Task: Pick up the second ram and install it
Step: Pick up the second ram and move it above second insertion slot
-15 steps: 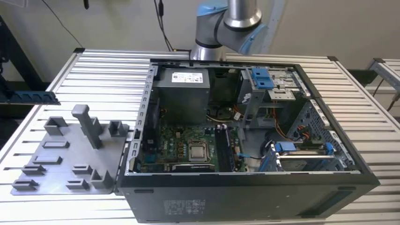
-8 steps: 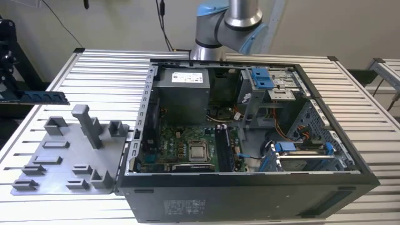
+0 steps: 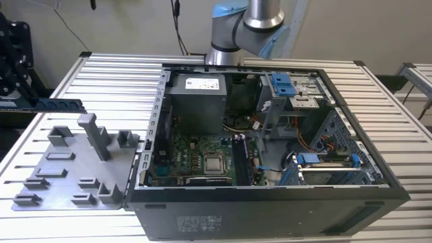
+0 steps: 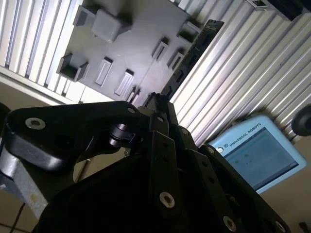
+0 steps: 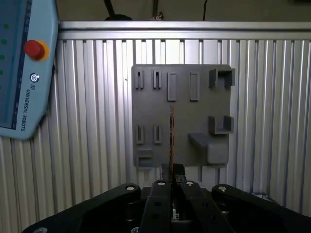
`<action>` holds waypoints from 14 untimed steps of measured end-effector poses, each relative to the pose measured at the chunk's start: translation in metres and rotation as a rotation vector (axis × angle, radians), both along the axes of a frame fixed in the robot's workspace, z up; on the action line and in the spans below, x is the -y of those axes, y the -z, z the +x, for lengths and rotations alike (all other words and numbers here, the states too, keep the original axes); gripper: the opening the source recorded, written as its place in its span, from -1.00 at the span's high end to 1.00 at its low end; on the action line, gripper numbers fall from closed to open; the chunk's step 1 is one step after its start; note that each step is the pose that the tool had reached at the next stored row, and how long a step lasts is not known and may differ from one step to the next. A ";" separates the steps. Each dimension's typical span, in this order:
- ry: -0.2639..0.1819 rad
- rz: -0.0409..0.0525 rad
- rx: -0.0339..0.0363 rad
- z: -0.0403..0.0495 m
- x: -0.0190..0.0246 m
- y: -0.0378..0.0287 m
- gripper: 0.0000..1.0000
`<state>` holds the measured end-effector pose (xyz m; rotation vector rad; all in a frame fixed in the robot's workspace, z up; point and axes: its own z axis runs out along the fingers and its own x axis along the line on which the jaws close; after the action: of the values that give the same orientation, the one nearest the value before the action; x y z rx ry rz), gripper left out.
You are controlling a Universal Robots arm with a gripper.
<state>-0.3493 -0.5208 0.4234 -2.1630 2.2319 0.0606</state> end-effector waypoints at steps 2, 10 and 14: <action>0.000 -0.0001 -0.0001 0.0041 0.0000 0.0000 0.73; 0.000 0.0000 -0.0005 0.0219 0.0000 0.0000 0.73; 0.000 -0.0001 -0.0009 0.0325 0.0000 -0.0001 0.73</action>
<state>-0.3167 -0.5208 0.4235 -2.1635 2.2324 0.0615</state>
